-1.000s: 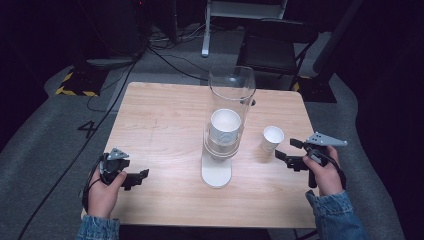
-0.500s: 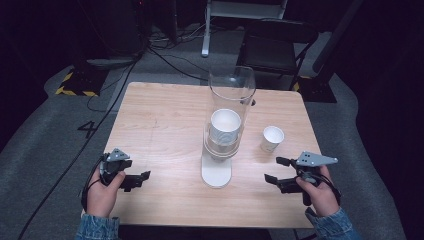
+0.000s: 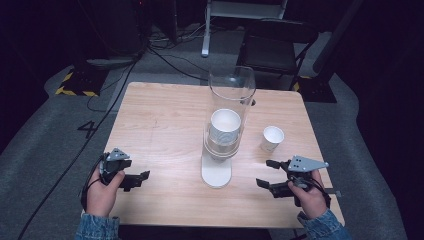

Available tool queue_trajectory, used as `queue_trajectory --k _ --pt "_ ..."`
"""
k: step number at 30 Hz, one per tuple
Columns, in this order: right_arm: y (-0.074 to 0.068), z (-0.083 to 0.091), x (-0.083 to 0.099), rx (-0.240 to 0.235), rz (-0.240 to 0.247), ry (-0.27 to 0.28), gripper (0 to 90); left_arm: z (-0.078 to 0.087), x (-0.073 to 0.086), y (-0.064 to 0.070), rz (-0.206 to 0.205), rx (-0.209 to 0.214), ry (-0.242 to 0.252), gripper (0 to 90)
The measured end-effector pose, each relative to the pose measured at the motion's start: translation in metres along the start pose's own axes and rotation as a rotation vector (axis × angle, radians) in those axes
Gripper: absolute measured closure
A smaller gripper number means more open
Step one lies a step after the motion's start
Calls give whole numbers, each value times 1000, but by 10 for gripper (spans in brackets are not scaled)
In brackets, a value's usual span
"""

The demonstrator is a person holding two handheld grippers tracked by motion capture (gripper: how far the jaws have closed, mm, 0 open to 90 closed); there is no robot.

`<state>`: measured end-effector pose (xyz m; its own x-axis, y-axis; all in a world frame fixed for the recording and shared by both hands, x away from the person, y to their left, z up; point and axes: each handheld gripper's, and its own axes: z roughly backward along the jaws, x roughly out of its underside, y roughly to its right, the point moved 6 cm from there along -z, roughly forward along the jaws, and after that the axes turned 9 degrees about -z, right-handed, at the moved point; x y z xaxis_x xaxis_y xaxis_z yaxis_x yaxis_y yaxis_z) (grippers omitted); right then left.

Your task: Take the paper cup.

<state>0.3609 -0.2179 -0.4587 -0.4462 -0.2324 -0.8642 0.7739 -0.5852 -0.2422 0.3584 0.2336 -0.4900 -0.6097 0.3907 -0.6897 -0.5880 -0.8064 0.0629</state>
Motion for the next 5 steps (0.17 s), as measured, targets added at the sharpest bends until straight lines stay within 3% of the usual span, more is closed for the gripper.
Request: queue_trajectory --k 5 --pt "2 -6 5 1 -15 -11 183 -1 0 0 -3 4 -7 177"
